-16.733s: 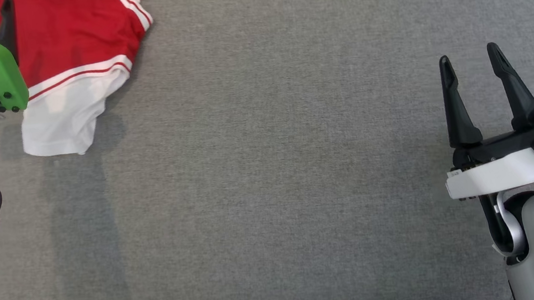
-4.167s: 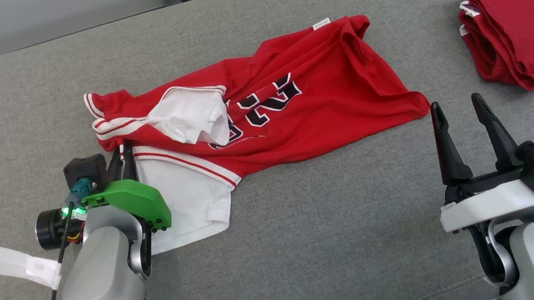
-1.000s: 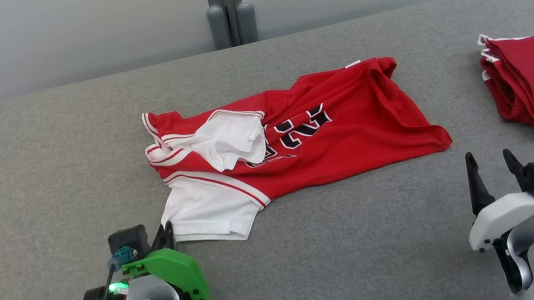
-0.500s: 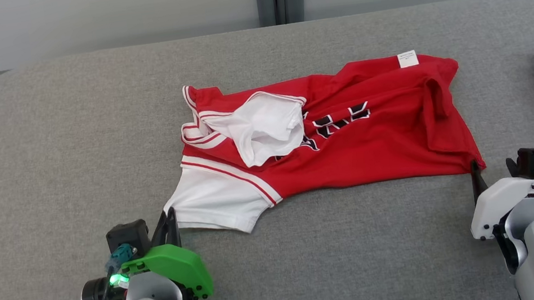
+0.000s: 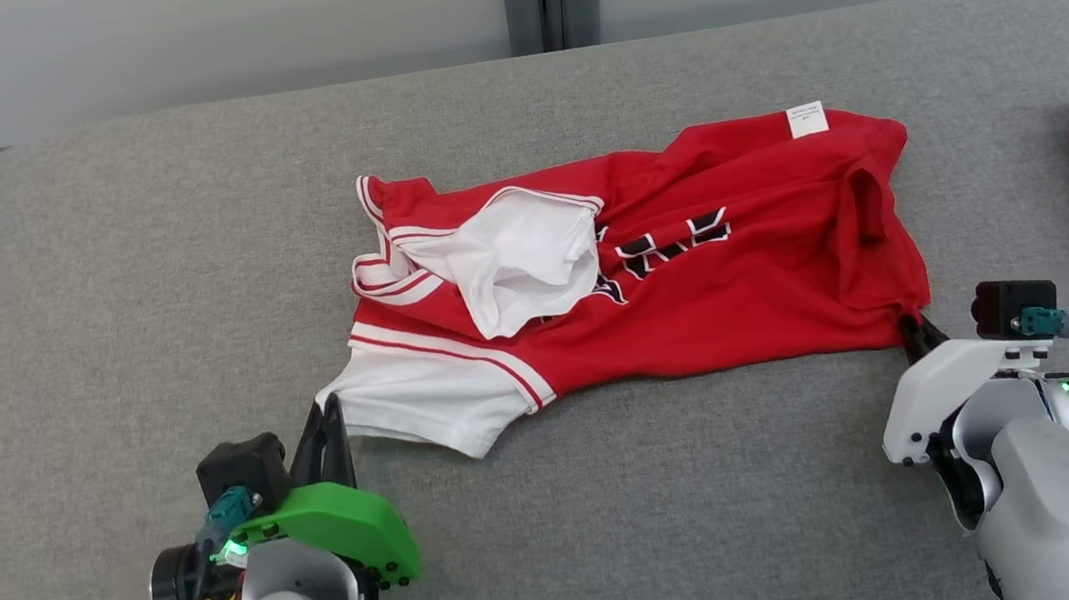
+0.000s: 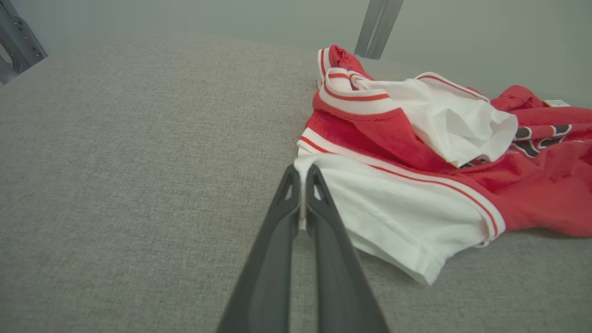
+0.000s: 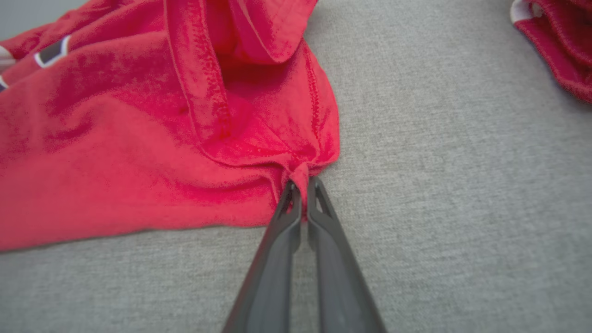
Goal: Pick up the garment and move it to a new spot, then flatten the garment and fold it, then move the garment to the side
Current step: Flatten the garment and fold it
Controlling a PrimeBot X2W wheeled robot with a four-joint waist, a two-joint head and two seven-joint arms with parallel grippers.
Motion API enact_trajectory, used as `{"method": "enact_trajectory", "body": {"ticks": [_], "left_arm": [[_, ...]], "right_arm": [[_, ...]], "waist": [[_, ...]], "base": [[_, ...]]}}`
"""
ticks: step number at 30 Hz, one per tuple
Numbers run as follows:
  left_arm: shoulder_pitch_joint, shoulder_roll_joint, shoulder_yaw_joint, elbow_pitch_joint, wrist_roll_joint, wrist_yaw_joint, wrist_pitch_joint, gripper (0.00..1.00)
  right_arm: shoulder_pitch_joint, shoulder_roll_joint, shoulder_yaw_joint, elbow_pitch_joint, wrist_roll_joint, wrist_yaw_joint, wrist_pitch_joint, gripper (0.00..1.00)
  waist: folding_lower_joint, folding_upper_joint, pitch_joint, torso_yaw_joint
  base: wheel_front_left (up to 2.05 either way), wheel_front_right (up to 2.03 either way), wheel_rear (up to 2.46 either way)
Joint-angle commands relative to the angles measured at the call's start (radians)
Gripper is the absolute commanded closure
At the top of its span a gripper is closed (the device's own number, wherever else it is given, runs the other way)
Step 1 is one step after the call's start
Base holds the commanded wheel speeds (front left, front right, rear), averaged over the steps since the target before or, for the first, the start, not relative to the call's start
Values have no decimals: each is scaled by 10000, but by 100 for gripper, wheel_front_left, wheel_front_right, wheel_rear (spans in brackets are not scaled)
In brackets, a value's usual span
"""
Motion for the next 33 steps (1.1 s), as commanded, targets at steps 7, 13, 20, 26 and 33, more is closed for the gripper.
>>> {"method": "enact_trajectory", "body": {"ticks": [7,13,20,26,33], "left_arm": [[-487,157,306,-972,-205,-125,-562,100],[-705,-5,736,-2482,-1149,-478,-681,100],[-896,173,1226,-4975,-1737,-540,-465,100],[-1189,533,1432,-7562,-1752,-435,48,100],[-2098,1035,1326,-9457,-1473,-317,1008,100]], "right_arm": [[302,-238,1126,-1415,1579,-4,-372,100],[1270,-686,1899,-4218,3381,-4,158,100],[2844,-1201,1506,-8499,3990,-2,1235,100],[3949,-982,733,-12608,3862,-1,2412,100],[4262,-713,85,-15614,3625,-2,3422,100]], "waist": [[0,-1,-596,-387],[0,-1,-1240,-639],[0,-1,-1757,-915],[0,-1,-1942,-1156],[0,-1,-1894,-1332]], "base": [[0,0,0],[0,0,0],[0,0,0],[0,0,0],[0,0,0]]}}
